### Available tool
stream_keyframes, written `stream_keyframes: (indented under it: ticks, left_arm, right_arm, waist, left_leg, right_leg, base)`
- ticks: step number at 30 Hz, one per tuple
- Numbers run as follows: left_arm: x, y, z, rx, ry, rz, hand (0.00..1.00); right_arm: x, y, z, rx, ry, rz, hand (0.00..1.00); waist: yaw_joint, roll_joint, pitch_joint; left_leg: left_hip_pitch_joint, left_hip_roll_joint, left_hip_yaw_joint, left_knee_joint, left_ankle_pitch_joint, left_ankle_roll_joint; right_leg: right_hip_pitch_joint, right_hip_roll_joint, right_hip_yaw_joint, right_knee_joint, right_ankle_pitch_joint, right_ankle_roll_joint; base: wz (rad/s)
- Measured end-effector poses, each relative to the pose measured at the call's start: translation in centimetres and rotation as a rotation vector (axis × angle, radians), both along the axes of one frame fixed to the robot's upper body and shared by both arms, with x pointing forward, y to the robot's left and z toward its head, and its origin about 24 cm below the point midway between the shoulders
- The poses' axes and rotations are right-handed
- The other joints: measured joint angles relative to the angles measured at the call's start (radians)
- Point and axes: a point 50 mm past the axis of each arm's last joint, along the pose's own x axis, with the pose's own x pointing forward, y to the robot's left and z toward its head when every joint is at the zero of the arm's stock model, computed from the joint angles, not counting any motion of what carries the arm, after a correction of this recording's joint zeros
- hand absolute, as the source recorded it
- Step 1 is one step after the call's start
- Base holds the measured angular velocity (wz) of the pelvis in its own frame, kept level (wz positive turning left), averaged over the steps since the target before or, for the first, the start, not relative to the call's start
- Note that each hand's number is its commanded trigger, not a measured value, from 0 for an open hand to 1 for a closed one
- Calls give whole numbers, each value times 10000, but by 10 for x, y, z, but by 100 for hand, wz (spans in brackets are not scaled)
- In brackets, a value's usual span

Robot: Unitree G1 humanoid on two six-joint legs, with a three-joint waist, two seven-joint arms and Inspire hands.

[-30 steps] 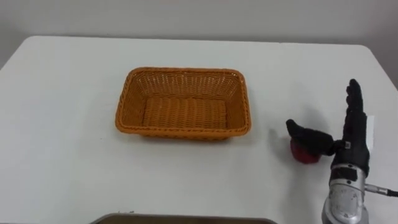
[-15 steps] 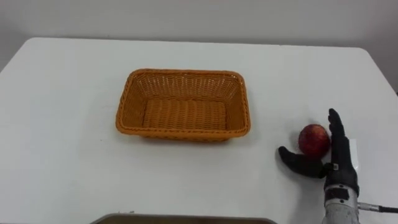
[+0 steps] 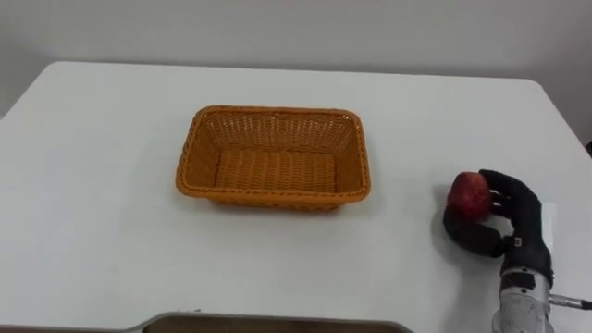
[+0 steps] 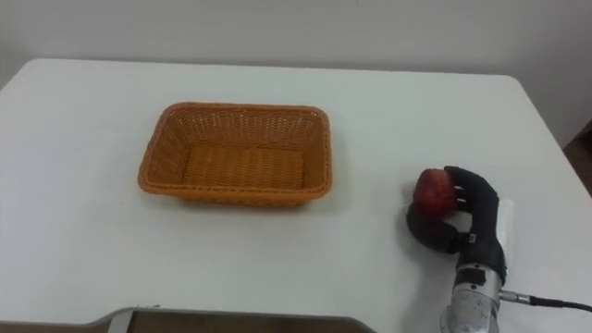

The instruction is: Pick and place apple

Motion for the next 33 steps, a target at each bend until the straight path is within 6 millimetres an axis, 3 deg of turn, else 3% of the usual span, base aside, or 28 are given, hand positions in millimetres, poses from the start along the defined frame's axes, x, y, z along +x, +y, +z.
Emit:
stream_keyframes:
  ticks: [7, 19, 23, 28, 33]
  left_arm:
    - [1, 0, 0, 34, 8, 1, 0]
    - [4, -1, 0, -73, -52, -71, 0]
    - [6, -1, 0, -90, -126, -120, 0]
    - [2, -1, 0, -88, -2, -86, 0]
    - [3, -1, 0, -70, -30, -86, 0]
  right_arm:
    - [1, 2, -3, -4, 25, -262, 100]
    - [3, 24, 3, 354, -108, 631, 100]
    - [10, 33, 13, 415, -378, 1053, 100]
    - [18, 43, 29, 562, -1107, 1653, 100]
    - [26, 47, 47, 855, -1869, 1705, 100]
  waist:
    - [-2, -28, -12]
    - [6, -71, 53]
    - [56, 33, 112]
    - [84, 116, 47]
    - [307, 65, 41]
  left_leg:
    - [69, -5, -8, -28, -3, -6]
    - [-31, 1, 11, 65, -6, -4]
    - [-200, 1, 25, 86, -4, 1]
    - [-297, -15, 7, 79, 22, 5]
    - [-224, -10, 6, 37, 36, -9]
  right_leg:
    - [80, 4, -18, -23, 0, 0]
    - [64, -10, -22, 77, 5, -1]
    - [-139, -20, -23, 190, 5, -1]
    - [-265, -22, -33, 175, 5, 0]
    - [-277, -12, -32, 158, 5, 1]
  base:
    - [0]
    - [0]
    - [0]
    - [1]
    - [0]
